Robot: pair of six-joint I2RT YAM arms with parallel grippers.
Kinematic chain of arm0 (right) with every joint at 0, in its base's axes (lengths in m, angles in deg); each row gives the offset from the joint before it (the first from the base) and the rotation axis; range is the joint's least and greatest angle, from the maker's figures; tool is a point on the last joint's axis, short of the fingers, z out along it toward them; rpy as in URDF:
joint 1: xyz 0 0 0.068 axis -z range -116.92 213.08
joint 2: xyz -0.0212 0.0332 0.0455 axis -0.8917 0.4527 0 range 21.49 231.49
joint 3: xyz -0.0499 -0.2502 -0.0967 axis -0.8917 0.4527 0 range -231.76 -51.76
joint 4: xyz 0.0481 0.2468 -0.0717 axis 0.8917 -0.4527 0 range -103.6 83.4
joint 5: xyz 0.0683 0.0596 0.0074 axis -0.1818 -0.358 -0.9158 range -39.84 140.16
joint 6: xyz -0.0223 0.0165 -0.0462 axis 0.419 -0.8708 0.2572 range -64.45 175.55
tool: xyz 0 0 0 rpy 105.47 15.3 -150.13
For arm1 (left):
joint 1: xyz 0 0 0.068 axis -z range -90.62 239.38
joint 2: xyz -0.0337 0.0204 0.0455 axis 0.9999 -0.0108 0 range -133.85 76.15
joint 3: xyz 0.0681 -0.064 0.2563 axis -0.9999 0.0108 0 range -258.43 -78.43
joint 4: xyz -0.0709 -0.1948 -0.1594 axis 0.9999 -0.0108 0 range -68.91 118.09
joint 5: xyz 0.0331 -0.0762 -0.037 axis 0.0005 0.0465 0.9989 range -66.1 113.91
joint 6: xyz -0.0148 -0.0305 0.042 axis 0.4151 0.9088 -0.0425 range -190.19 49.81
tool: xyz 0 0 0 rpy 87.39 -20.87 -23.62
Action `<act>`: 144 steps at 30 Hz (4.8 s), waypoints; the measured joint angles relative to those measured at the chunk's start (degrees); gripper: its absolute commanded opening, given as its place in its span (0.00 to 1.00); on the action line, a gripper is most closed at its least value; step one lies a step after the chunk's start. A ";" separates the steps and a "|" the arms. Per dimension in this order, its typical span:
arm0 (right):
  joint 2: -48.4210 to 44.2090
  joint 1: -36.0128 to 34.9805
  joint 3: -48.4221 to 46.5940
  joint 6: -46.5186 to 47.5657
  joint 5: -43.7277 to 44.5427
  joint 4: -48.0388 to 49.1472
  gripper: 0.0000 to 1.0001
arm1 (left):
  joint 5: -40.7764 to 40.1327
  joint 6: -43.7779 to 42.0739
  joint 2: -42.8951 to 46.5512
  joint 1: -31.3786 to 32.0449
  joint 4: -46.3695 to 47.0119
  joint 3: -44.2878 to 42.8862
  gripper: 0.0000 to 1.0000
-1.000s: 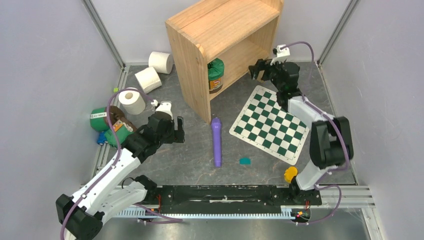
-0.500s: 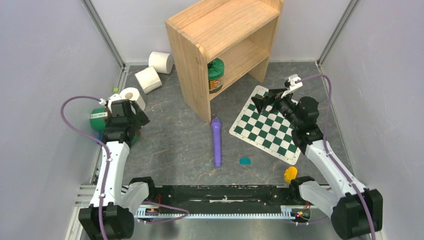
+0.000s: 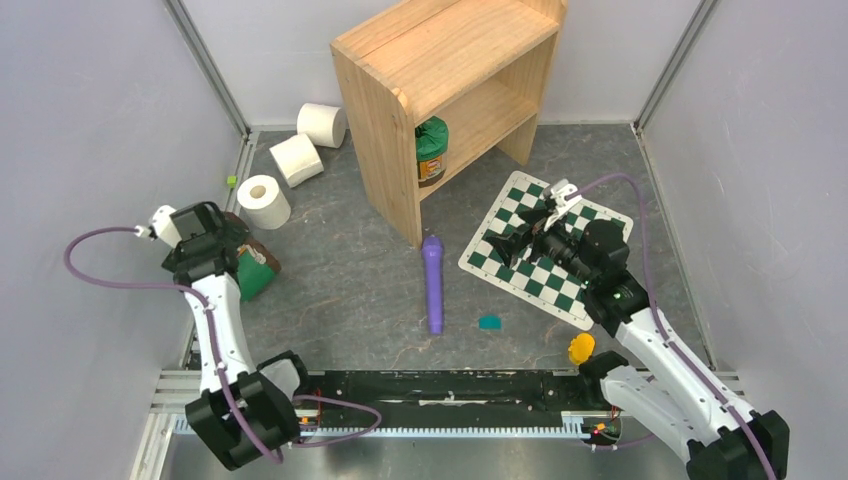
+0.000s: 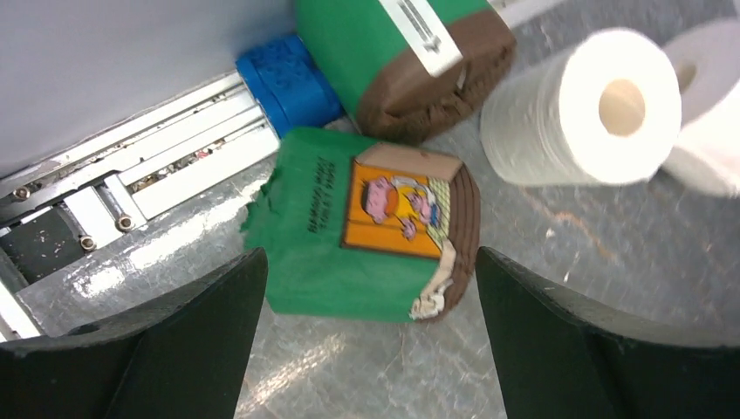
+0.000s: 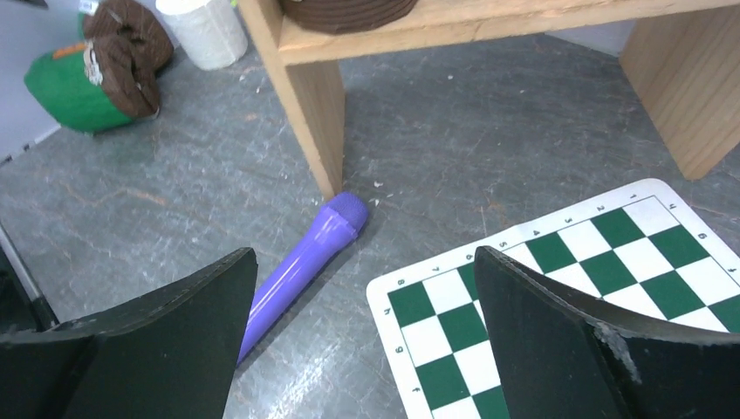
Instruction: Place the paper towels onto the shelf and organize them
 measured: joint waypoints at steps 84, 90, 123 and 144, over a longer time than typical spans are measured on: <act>-0.13 -7.74 -4.59 5.29 5.57 -13.57 0.97 | 11.50 -25.40 2.86 84.00 -1.16 -2.25 0.25; 3.61 -7.74 -9.79 -0.83 4.33 -17.09 0.96 | 3.74 -29.44 -4.79 96.67 1.99 -3.21 0.25; 1.29 -7.93 -9.33 -3.45 14.16 -27.82 0.97 | -10.84 -41.18 -32.33 101.70 36.70 -3.89 0.30; 4.02 -8.00 -7.98 -1.70 11.80 -28.85 0.98 | -4.17 -32.70 -29.66 101.33 29.44 -4.33 1.00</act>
